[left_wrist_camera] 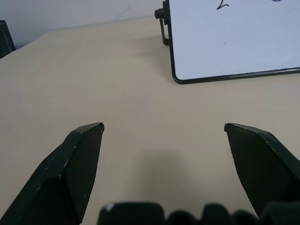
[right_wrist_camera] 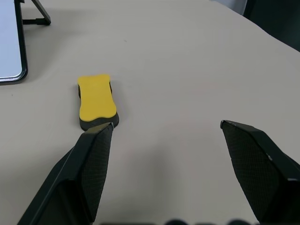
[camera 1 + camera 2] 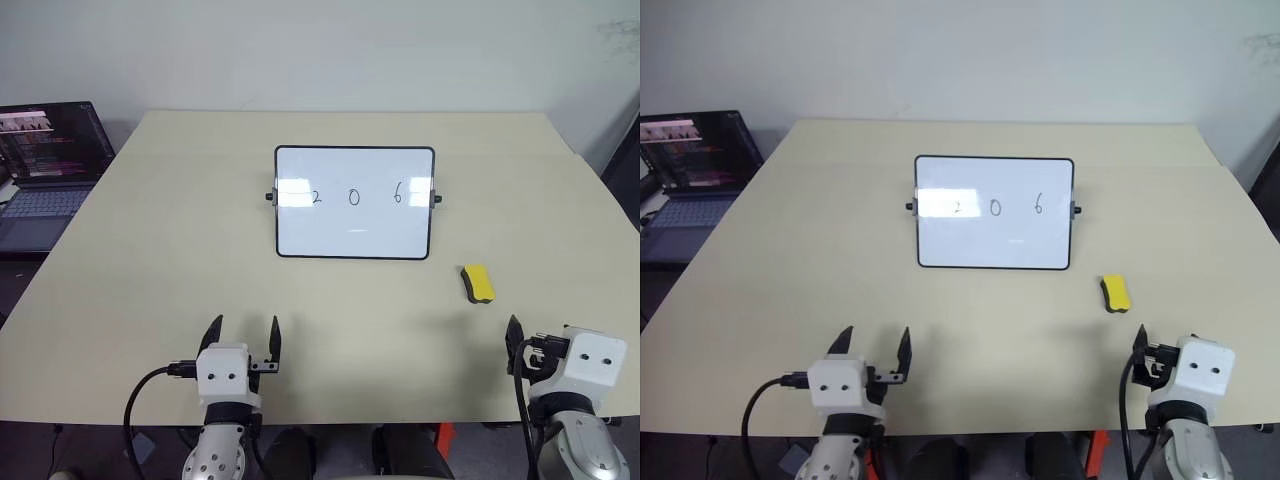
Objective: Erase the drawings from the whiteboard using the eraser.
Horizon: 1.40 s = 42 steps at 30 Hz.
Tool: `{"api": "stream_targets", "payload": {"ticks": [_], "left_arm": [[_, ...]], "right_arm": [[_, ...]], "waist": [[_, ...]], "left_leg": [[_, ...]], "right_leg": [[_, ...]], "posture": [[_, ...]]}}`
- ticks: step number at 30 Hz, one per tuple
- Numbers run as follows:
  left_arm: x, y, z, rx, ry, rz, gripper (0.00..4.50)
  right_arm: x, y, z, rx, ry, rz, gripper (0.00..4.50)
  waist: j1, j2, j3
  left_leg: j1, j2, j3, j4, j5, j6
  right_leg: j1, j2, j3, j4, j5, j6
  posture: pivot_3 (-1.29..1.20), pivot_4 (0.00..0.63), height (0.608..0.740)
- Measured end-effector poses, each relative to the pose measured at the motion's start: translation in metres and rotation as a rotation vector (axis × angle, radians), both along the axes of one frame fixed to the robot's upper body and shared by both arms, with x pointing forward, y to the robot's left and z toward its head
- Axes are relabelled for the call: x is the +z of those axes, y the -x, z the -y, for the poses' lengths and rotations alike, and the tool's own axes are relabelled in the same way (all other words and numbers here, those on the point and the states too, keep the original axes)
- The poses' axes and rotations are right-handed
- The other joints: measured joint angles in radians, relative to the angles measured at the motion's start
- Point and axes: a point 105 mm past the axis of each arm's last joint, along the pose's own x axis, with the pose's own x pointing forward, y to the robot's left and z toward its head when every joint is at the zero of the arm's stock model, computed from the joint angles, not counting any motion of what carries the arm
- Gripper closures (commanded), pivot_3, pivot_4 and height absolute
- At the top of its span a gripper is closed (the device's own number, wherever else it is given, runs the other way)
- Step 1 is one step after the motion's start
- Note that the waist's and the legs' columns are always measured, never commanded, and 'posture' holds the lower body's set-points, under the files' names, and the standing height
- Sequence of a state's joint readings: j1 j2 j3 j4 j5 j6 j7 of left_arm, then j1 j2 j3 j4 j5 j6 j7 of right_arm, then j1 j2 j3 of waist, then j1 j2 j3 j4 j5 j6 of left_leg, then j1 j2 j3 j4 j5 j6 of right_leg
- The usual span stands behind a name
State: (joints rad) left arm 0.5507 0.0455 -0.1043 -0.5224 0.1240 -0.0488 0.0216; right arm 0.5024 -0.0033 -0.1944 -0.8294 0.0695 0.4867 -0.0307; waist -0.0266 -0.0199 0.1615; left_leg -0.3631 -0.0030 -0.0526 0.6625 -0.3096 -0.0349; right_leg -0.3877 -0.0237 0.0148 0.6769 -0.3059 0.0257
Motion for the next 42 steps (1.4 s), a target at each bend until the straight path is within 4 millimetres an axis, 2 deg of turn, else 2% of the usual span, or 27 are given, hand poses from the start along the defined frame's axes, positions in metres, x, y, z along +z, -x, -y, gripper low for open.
{"api": "stream_targets", "payload": {"ticks": [7,13,15,16,17,18,19,20,21,22,25,28,35,38,42], "left_arm": [[0.000,-0.014,0.010,-0.074,-0.003,0.017,0.00],[-0.001,-0.021,0.050,-0.198,0.030,0.023,0.00],[0.002,-0.027,0.057,-0.264,0.032,0.022,0.00],[0.009,-0.050,0.038,-0.333,-0.017,0.012,0.00],[0.020,-0.068,0.015,-0.330,-0.064,0.016,0.00],[0.044,-0.093,-0.022,-0.316,-0.086,0.021,0.00],[0.077,-0.109,-0.055,-0.270,-0.098,0.068,0.00],[0.115,-0.115,-0.078,-0.235,-0.095,0.149,0.00],[0.138,-0.116,-0.080,-0.266,-0.087,0.201,0.00],[0.151,-0.117,-0.072,-0.350,-0.079,0.215,0.00],[0.143,-0.120,-0.043,-0.605,-0.030,0.088,0.00],[0.134,-0.114,-0.034,-0.772,0.023,-0.029,0.00],[0.130,-0.086,-0.026,-1.071,0.080,-0.207,0.00],[0.128,-0.078,-0.030,-1.149,0.109,-0.271,0.00],[0.128,-0.077,-0.040,-1.180,0.124,-0.311,0.00]], "right_arm": [[-0.003,-0.003,-0.001,0.006,-0.016,0.006,0.53],[-0.003,-0.013,-0.001,0.056,-0.036,0.011,0.53],[-0.001,-0.020,-0.001,0.086,-0.036,0.002,0.53],[-0.001,-0.027,-0.002,0.111,-0.035,-0.010,0.53],[0.000,-0.032,-0.004,0.129,-0.035,-0.012,0.53],[0.002,-0.039,-0.004,0.143,-0.030,-0.017,0.53],[0.005,-0.045,-0.002,0.149,-0.023,-0.020,0.53],[0.007,-0.047,0.004,0.138,-0.018,-0.026,0.53],[0.007,-0.048,0.008,0.126,-0.023,-0.035,0.53],[0.008,-0.053,0.008,0.125,-0.031,-0.040,0.53],[0.013,-0.068,-0.004,0.181,-0.074,-0.043,0.53],[0.017,-0.075,-0.005,0.195,-0.073,-0.052,0.53],[0.019,-0.081,-0.008,0.222,-0.088,-0.082,0.53],[0.020,-0.083,-0.009,0.240,-0.083,-0.091,0.53],[0.023,-0.085,-0.009,0.246,-0.075,-0.093,0.53]], "waist": [[0.000,0.001,0.000],[-0.001,0.000,0.000],[-0.002,0.000,0.000],[0.003,0.001,0.002],[0.002,0.001,0.002],[0.003,-0.001,0.005],[0.001,-0.003,0.008],[0.000,-0.002,0.008],[0.000,0.002,0.004],[-0.002,0.008,-0.001],[-0.006,0.010,-0.001],[-0.006,0.007,0.001],[-0.005,0.007,0.001],[-0.006,0.007,0.001],[-0.006,0.007,0.001]], "left_leg": [[0.000,0.000,0.000,0.000,0.000,0.000],[0.000,-0.001,0.000,0.000,0.000,0.000],[0.001,-0.001,0.000,0.000,0.000,0.000],[0.002,0.001,-0.003,0.000,0.001,0.001],[0.002,0.001,-0.004,0.001,0.003,0.000],[0.002,0.002,-0.006,0.001,0.005,0.000],[-0.001,0.003,-0.011,0.001,0.008,-0.001],[0.000,0.007,-0.014,0.001,0.008,-0.001],[0.001,0.009,-0.014,0.001,0.008,-0.001],[0.003,0.005,-0.012,-0.001,0.008,-0.001],[0.001,-0.001,-0.010,-0.003,0.008,-0.002],[-0.001,-0.001,-0.010,-0.002,0.007,-0.007],[-0.001,-0.001,-0.008,-0.002,0.003,-0.003],[0.000,-0.001,-0.008,-0.002,0.002,-0.003],[0.001,-0.001,-0.008,-0.002,0.002,-0.003]], "right_leg": [[0.000,0.000,0.000,0.000,0.000,0.000],[0.000,0.000,0.001,0.000,0.003,-0.005],[0.001,0.000,0.000,0.002,0.003,-0.005],[0.000,0.003,-0.004,0.006,0.002,-0.006],[-0.001,0.005,-0.007,0.006,0.003,-0.007],[-0.001,0.009,-0.012,0.006,0.006,-0.012],[-0.002,0.011,-0.017,0.004,0.008,-0.016],[0.000,0.012,-0.020,0.003,0.009,-0.017],[0.002,0.011,-0.020,0.003,0.010,-0.019],[0.003,0.011,-0.018,0.003,0.009,-0.017],[0.000,0.005,-0.011,0.004,0.006,-0.012],[-0.001,0.003,-0.010,0.002,0.004,-0.010],[-0.002,0.001,-0.007,0.002,0.003,-0.009],[-0.002,0.001,-0.007,0.003,0.003,-0.009],[-0.001,0.001,-0.007,0.004,0.003,-0.009]], "posture": [[0.00,0.150,0.740],[0.00,0.150,0.740],[0.00,0.150,0.740],[0.00,0.150,0.740],[0.00,0.150,0.740],[0.00,0.150,0.740],[0.00,0.150,0.740],[0.00,0.150,0.740],[0.00,0.150,0.740],[0.00,0.150,0.740],[0.00,0.150,0.740],[0.00,0.150,0.740],[0.00,0.150,0.740],[0.00,0.150,0.740],[0.00,0.150,0.740]]}}
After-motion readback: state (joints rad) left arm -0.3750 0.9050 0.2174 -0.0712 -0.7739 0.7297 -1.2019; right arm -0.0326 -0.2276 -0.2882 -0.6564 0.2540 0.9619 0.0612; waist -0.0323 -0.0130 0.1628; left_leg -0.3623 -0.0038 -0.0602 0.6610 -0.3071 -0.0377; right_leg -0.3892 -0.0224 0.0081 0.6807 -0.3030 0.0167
